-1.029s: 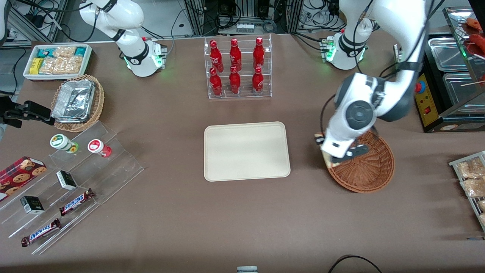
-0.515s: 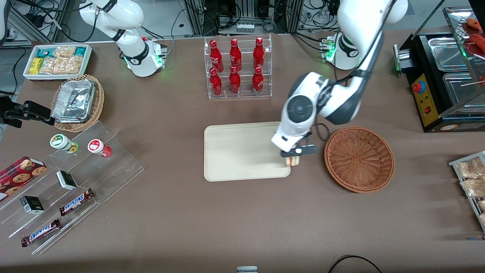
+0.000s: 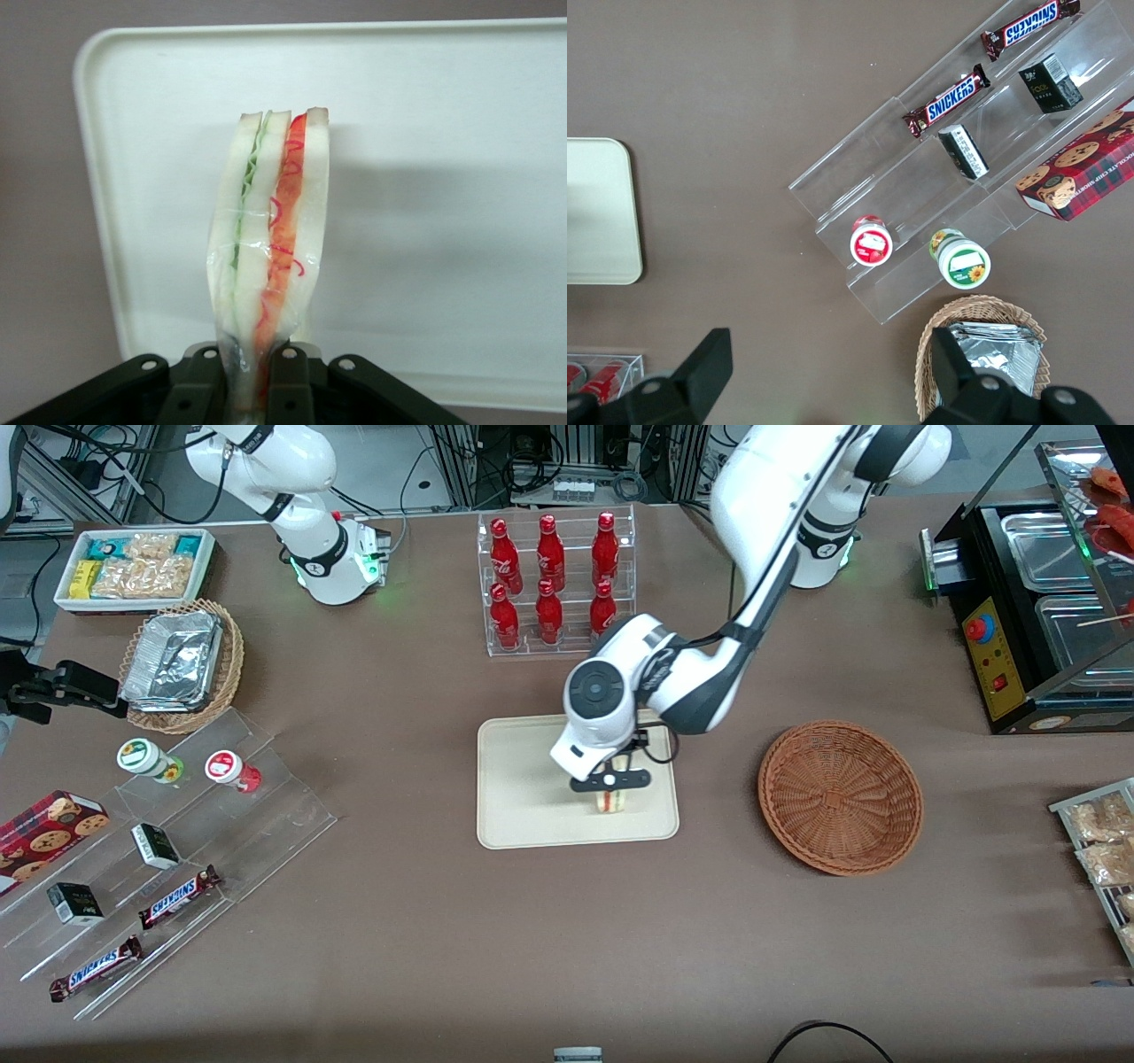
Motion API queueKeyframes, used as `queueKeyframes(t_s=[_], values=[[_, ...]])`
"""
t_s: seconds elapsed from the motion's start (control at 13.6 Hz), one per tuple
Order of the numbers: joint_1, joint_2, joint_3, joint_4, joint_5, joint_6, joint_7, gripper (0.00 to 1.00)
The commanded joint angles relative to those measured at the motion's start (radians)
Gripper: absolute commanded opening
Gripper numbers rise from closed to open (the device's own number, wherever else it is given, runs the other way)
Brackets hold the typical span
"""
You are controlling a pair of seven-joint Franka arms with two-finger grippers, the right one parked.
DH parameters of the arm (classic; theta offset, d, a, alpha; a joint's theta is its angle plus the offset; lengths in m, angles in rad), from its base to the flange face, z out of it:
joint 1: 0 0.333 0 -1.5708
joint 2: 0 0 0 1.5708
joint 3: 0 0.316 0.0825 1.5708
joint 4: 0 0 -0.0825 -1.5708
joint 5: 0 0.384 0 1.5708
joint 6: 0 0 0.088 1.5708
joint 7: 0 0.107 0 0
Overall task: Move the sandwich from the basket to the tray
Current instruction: 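Lower the sandwich onto the tray and open the left gripper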
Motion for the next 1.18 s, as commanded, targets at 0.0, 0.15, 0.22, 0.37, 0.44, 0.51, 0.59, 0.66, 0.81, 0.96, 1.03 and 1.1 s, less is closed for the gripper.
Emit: queueKeyframes(t_s=[0.0,0.15,0.22,0.37,0.44,0.51,0.59,0.66,0.81,0.96,1.03,1.1], values=[[-0.035,0.065,0.015,0.085,-0.012,0.013,-0.036,0.0],[-0.039,0.086,0.015,0.112,-0.014,0.013,-0.047,0.0],[-0.048,0.092,0.014,0.122,-0.014,0.015,-0.064,0.0],[-0.05,0.101,0.015,0.125,-0.014,0.016,-0.071,0.0],[-0.05,0.108,0.014,0.132,-0.015,0.016,-0.075,0.0],[-0.05,0.115,0.014,0.134,-0.015,0.018,-0.088,0.0],[-0.05,0.12,0.014,0.135,-0.015,0.021,-0.107,0.0],[-0.05,0.121,0.014,0.135,-0.015,0.03,-0.117,0.0],[-0.05,0.124,0.014,0.135,-0.015,0.033,-0.121,0.0],[-0.05,0.126,0.014,0.135,-0.036,0.033,-0.122,0.99],[-0.049,0.124,0.015,0.137,-0.049,0.033,-0.121,1.0],[-0.049,0.121,0.015,0.148,-0.049,0.027,-0.121,1.0]])
